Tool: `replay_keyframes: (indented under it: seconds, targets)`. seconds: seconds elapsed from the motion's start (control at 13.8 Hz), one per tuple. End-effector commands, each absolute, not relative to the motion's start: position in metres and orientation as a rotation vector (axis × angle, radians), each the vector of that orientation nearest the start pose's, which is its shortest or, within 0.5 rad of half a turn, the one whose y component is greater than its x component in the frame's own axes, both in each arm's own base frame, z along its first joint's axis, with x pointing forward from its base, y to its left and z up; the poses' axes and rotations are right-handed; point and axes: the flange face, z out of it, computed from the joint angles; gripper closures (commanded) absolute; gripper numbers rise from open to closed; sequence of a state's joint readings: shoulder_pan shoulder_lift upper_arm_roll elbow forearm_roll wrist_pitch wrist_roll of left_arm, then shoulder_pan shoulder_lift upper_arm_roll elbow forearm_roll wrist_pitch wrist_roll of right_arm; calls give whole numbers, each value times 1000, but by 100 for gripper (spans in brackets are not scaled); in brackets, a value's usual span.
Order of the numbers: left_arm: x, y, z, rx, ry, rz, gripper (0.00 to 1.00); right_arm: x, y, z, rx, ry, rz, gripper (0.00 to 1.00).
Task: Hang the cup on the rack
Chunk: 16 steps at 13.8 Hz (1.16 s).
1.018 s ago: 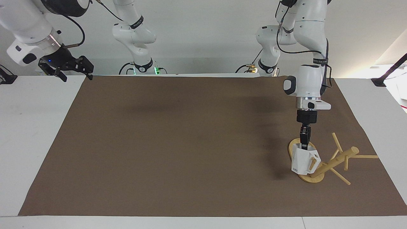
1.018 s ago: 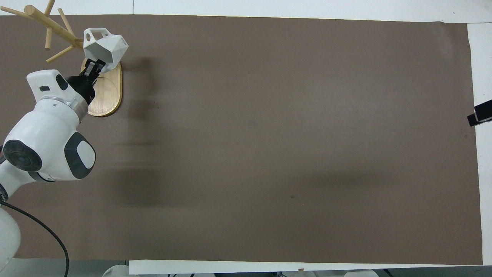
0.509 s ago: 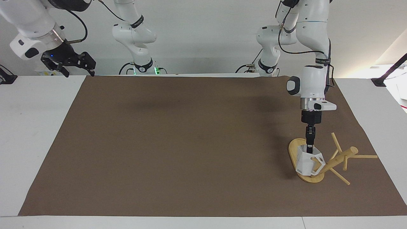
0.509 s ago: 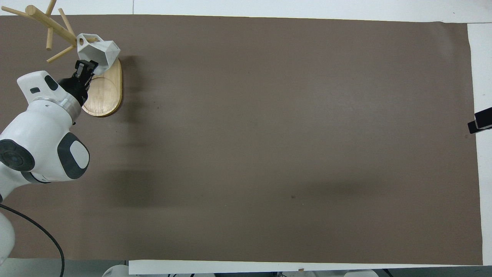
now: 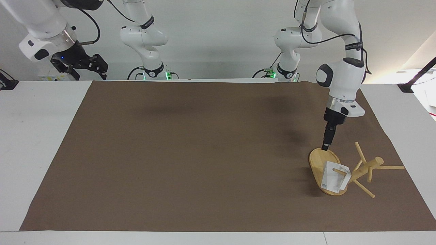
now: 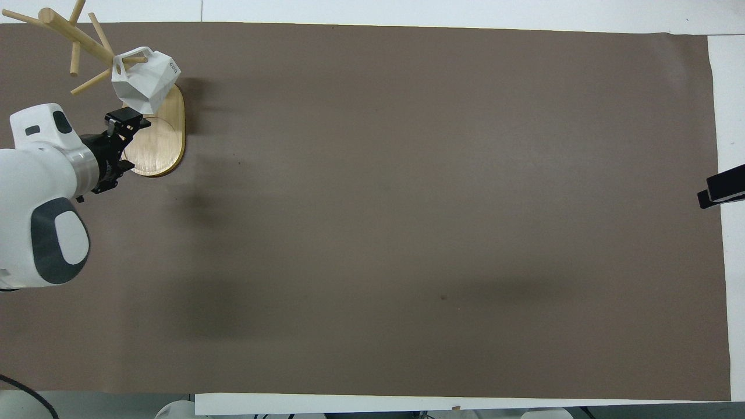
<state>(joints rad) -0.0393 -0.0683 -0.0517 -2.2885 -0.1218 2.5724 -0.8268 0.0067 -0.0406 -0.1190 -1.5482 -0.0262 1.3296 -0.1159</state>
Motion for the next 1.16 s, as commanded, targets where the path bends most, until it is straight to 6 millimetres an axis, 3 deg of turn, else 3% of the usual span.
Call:
replay_keyframes:
  seconds: [0.0,0.36,0.58,0.8,1.09]
  targets:
    - [523,-15,455,-3120,-991,-291,2,508,-70,629,-3144,37,306,1]
    - [524,-1,530,-3086,-306,-9,2,507,-76,629,-3143,54,303,1]
    - [525,0,579,-3088,-64,163,1,508,-81,629,-3133,68,283,1]
    - [519,2,587,-3084,-37,269,1,508,-86,627,-3126,88,279,1]
    - [520,-3,592,-3087,-15,227,1,506,-92,625,-3124,100,284,1]
